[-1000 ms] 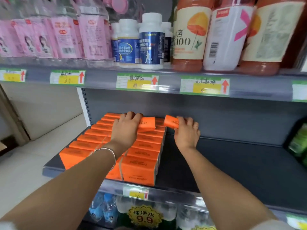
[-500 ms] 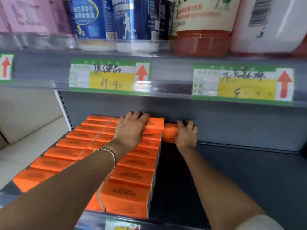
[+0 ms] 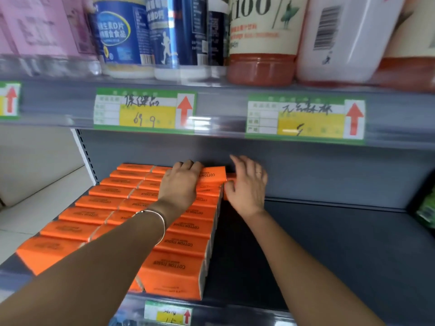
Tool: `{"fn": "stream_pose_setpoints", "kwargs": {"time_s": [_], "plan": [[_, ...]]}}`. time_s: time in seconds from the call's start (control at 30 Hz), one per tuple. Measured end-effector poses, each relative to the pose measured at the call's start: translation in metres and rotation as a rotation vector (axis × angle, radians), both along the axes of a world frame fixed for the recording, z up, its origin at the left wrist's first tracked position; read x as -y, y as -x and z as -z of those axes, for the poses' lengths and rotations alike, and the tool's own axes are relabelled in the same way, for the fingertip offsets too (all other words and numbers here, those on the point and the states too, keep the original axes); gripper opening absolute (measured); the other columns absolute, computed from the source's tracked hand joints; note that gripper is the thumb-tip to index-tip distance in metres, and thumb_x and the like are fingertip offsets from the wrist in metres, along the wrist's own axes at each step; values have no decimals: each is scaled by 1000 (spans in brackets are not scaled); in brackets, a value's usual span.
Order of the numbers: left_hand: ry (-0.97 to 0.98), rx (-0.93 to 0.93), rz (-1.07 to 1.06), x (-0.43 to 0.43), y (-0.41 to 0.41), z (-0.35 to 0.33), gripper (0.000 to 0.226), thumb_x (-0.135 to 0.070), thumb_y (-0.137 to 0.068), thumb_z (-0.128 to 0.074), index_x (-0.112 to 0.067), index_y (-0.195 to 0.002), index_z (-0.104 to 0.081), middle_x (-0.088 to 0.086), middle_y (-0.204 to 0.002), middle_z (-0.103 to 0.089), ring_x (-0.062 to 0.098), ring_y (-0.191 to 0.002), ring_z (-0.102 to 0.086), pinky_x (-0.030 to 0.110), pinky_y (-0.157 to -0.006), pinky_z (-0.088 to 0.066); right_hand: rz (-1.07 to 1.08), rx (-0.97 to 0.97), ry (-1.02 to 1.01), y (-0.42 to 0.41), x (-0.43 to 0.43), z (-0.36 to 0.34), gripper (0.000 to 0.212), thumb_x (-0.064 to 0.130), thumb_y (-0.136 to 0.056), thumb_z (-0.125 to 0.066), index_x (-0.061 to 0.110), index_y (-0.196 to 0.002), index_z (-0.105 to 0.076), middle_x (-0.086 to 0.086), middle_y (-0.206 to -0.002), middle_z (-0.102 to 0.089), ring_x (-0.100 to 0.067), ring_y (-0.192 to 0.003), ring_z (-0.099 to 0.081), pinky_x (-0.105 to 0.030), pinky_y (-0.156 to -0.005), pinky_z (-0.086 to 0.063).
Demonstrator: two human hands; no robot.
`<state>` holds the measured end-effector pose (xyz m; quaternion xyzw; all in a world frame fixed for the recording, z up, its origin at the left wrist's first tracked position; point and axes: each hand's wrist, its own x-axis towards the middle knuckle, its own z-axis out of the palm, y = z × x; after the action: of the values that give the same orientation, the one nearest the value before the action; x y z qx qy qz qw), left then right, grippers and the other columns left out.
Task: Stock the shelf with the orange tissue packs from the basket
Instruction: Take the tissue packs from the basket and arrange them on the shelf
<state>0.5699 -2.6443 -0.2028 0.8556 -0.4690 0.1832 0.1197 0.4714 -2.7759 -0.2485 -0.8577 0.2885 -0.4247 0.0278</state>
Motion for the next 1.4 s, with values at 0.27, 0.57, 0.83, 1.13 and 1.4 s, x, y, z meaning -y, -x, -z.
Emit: {"fn": "stream_pose_setpoints", "kwargs": {"time_s": [0.27, 0.57, 0.83, 1.13, 1.4], "plan": [[170, -70, 164, -2, 28, -4, 61, 6, -78, -55, -11, -135, -42, 11, -126, -48, 32, -117, -46, 38, -100, -41, -78, -80, -222, 24, -20, -15, 48, 19, -81, -59, 16, -129, -52, -8, -125, -51, -29, -117, -43, -40, -93, -43], [-398, -292, 8, -25, 23, 22, 60, -40, -96, -44, -28, -148, -18, 1, -154, -23, 27, -142, -20, 47, -112, -23, 135, -261, -422, 50, 6, 39, 48, 13, -85, -57, 19, -132, -48, -10, -133, -37, -33, -121, -37, -45, -97, -44], [-420, -221, 21, -21, 11, 33, 53, -51, -96, -34, -37, -146, -22, -4, -152, -26, 25, -139, -25, 48, -110, -25, 314, -297, -293, 8, 17, 31, 50, 6, -89, -52, 24, -135, -44, -13, -137, -37, -35, -124, -35, -47, -98, -31], [-367, -262, 39, -27, 14, 35, 52, -44, -98, -35, -34, -147, -23, -3, -152, -27, 25, -140, -24, 44, -110, -27, 242, -527, -192, 19, 3, 25, 61, 13, -85, -59, 22, -141, -38, -6, -141, -39, -31, -135, -32, -59, -114, -4], [-287, -51, 28, -97, 24, 6, 45, -27, -92, -46, -33, -137, -41, -3, -140, -43, 21, -131, -40, 38, -103, -36, -212, -442, -173, 32, -70, -11, 45, 29, -97, -47, 22, -141, -40, -3, -142, -38, -28, -131, -34, -42, -104, -38]]}}
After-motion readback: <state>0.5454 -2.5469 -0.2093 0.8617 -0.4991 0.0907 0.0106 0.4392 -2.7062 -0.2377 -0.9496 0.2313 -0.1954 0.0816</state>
